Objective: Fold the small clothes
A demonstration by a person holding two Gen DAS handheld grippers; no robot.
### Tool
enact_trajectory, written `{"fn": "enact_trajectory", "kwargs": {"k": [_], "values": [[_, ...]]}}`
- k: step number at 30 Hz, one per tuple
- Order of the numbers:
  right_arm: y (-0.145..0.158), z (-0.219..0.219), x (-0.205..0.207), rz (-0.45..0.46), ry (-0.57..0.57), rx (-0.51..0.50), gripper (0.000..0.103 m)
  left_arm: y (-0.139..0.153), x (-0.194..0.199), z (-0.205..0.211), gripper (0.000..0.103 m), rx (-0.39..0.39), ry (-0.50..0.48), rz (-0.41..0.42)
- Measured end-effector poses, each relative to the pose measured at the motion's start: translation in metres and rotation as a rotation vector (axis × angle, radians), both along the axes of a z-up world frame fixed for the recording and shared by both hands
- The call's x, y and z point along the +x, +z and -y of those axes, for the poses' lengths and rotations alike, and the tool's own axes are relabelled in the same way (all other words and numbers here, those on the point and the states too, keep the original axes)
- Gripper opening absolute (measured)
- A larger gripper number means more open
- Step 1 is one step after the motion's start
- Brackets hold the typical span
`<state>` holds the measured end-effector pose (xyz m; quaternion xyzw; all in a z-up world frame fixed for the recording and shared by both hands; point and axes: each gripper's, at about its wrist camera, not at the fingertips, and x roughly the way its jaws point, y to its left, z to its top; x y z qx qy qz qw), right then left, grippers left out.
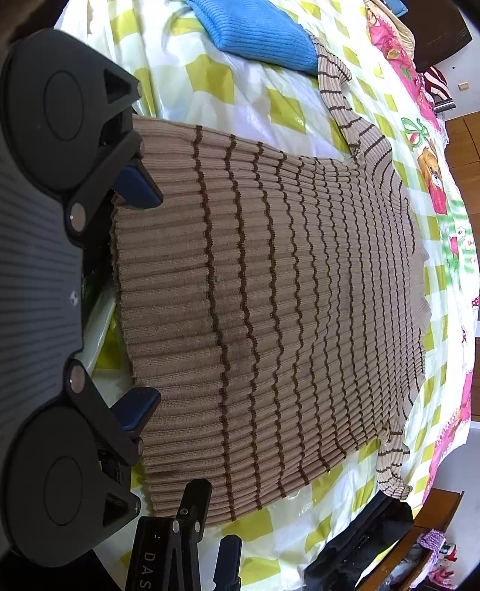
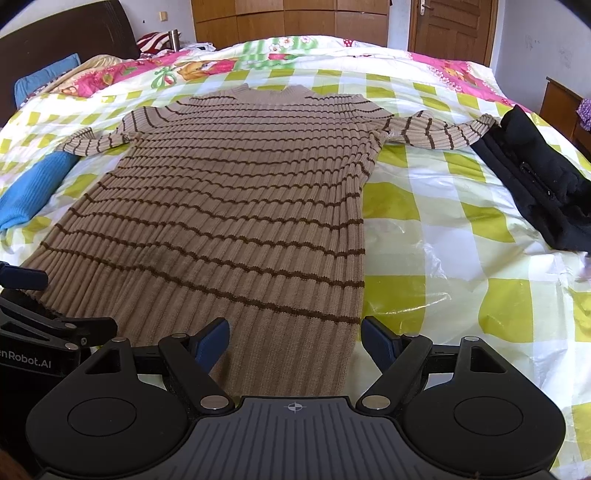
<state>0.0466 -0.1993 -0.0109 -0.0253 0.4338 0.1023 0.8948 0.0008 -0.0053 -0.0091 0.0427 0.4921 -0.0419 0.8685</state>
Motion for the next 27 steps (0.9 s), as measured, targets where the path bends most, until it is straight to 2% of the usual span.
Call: {"fn": "enact_trajectory", "kwargs": {"k": [27], "values": [[0.0023, -0.0028, -0.0046, 0.011, 0.006, -0.008, 0.08, 0.0017, -0.0034, 0.0004, 0.103, -0.028, 0.001, 0.005]]}}
